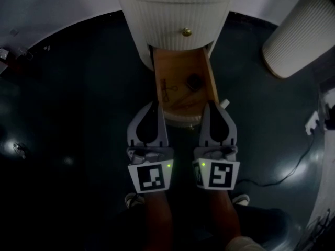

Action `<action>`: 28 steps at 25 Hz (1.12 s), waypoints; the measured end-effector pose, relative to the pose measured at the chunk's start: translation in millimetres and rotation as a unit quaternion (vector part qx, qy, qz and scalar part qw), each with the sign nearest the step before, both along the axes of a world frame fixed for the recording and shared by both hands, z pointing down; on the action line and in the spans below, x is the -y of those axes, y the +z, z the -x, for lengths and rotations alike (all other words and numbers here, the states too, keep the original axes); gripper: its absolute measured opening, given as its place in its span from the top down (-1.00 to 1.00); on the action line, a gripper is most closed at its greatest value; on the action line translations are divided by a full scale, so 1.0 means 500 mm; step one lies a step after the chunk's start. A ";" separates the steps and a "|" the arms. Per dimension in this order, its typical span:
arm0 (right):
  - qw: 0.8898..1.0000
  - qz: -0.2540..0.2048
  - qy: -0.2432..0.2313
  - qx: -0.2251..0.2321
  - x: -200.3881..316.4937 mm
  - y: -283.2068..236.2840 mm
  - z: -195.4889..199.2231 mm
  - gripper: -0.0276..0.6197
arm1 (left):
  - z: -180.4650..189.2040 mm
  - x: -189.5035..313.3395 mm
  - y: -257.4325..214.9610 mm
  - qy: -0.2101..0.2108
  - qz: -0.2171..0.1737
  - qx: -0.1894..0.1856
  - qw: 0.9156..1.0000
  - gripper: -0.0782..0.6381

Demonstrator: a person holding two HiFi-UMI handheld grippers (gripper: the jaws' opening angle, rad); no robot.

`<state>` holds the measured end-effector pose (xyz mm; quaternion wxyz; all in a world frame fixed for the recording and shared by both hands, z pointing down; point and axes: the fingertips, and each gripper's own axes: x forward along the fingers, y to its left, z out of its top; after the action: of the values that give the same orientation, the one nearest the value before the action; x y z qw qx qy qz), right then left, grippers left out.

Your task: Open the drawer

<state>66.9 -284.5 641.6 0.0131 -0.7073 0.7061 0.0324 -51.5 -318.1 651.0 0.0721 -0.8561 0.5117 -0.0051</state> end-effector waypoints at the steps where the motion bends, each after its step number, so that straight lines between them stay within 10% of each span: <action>1: 1.000 0.000 0.001 0.001 0.000 0.000 -0.002 0.90 | -0.003 0.000 0.004 0.002 0.004 0.003 1.000 0.78; 28: 1.000 0.009 0.011 -0.027 0.001 0.039 -0.018 0.90 | -0.019 0.000 0.033 0.002 0.018 -0.006 1.000 0.78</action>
<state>76.0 -285.2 661.2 -0.0126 -0.7142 0.6983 0.0450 -41.9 -318.1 667.4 0.0541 -0.8584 0.5100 -0.0090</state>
